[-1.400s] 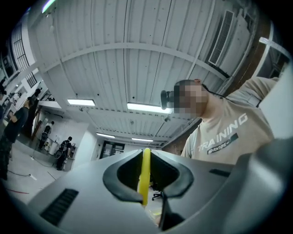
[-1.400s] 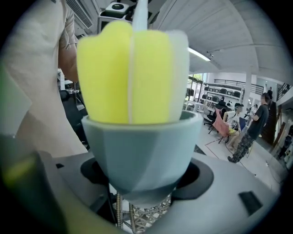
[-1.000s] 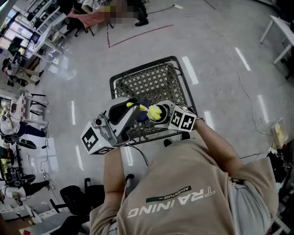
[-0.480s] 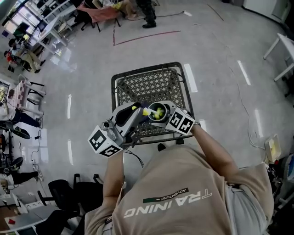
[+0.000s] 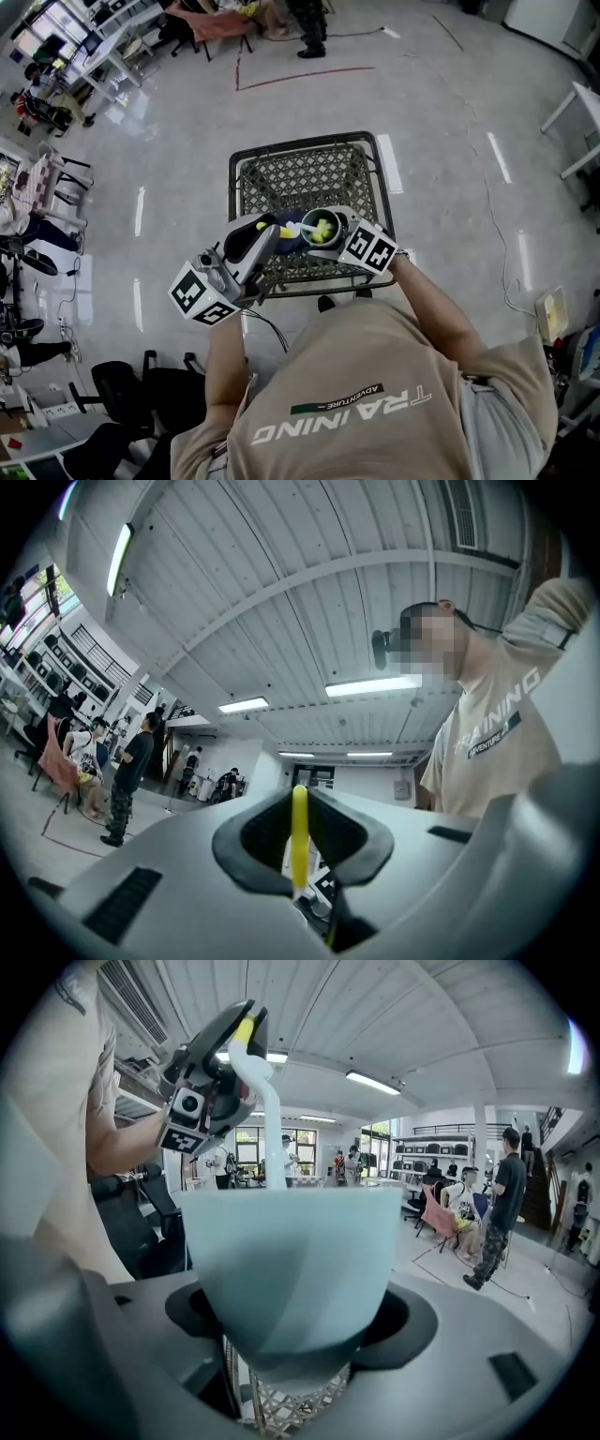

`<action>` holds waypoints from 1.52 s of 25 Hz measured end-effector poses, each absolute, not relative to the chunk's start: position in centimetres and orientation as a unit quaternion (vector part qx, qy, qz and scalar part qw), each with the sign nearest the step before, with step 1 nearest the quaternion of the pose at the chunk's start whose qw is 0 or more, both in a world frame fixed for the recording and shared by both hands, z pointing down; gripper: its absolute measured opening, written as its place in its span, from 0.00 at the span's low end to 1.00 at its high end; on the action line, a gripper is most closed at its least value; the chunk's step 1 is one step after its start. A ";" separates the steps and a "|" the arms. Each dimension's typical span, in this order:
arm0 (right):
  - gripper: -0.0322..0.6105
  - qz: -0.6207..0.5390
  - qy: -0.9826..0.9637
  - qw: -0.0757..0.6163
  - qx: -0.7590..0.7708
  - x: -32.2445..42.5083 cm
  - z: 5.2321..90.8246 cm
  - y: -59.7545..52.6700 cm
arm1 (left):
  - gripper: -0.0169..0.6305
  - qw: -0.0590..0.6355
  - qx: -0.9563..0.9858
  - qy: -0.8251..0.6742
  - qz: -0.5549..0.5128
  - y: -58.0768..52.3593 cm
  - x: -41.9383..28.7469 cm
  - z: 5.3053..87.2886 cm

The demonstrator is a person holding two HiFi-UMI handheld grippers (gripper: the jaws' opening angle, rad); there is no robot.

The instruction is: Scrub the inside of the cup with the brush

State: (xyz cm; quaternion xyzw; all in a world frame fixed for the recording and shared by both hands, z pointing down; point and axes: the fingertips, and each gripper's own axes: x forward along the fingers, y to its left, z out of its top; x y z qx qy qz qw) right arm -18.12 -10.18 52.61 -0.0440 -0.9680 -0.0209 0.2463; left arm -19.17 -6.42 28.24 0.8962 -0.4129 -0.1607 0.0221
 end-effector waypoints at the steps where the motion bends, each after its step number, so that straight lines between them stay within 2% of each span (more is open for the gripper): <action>1: 0.65 -0.020 -0.967 0.249 -0.045 -18.1 52.8 -10.3 | 0.11 0.015 0.897 -0.412 -0.160 -6.3 -18.9 27.9; 10: 0.65 -0.018 -0.962 0.268 -0.050 -16.8 55.8 -11.4 | 0.11 -0.040 0.895 -0.406 -0.181 -5.2 -19.1 22.7; 15: 0.65 -0.017 -0.966 0.256 -0.043 -16.7 57.4 -12.0 | 0.11 -0.058 0.891 -0.414 -0.179 -5.4 -19.2 21.6; 24: 0.65 -0.002 -0.959 0.279 -0.039 -15.5 64.6 -12.0 | 0.11 0.028 0.872 -0.458 -0.173 -5.1 -19.6 27.3; 29: 0.65 0.025 -0.960 0.278 -0.026 -15.7 69.0 -13.7 | 0.11 0.050 0.849 -0.501 -0.161 -4.8 -20.0 29.9; 38: 0.65 0.044 -0.964 0.261 0.017 -22.2 73.4 -17.9 | 0.11 0.082 0.798 -0.585 -0.116 -4.8 -24.0 32.1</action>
